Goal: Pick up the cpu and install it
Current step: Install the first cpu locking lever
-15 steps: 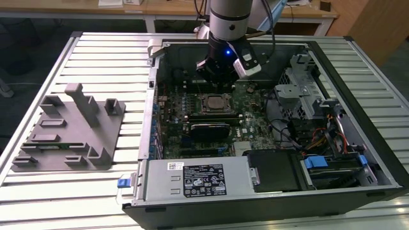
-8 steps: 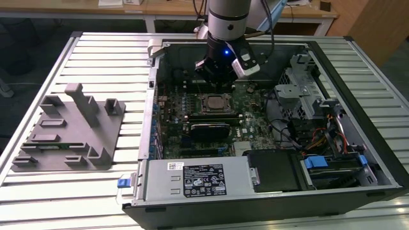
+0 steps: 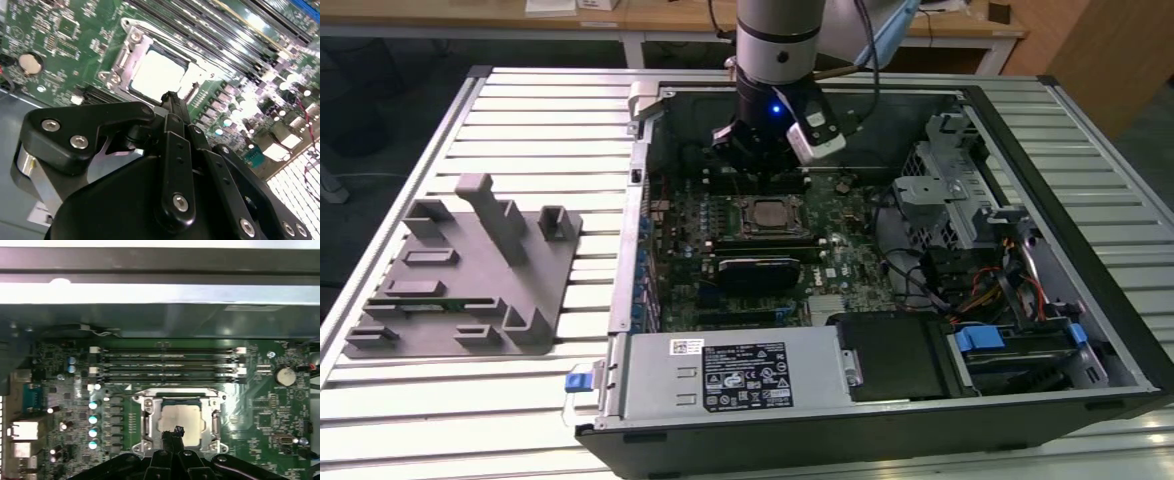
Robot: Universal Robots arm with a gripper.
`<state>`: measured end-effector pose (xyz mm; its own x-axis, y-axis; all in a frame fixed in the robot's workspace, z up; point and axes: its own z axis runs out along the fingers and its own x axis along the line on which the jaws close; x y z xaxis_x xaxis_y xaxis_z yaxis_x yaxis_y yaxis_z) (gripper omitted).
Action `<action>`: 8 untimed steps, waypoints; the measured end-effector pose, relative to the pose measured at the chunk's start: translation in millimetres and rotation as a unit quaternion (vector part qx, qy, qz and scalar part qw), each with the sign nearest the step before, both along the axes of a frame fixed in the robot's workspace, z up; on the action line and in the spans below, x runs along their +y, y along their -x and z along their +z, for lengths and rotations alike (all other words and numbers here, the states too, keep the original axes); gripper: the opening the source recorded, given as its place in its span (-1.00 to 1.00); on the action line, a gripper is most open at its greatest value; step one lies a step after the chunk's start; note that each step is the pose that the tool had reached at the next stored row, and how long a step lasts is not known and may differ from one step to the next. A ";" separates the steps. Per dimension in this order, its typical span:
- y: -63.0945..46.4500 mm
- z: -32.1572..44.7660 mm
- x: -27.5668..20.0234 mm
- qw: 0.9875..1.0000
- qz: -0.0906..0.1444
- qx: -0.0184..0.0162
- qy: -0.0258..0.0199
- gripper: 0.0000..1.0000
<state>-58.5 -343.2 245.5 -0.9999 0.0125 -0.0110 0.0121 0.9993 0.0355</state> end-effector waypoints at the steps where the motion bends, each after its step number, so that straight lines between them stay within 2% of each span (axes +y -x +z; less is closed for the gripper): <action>1: 2.4 0.0 0.0 1.000 0.000 0.000 0.000 -0.79; 8: 21.6 0.0 0.0 1.000 0.000 -0.001 0.000 -0.79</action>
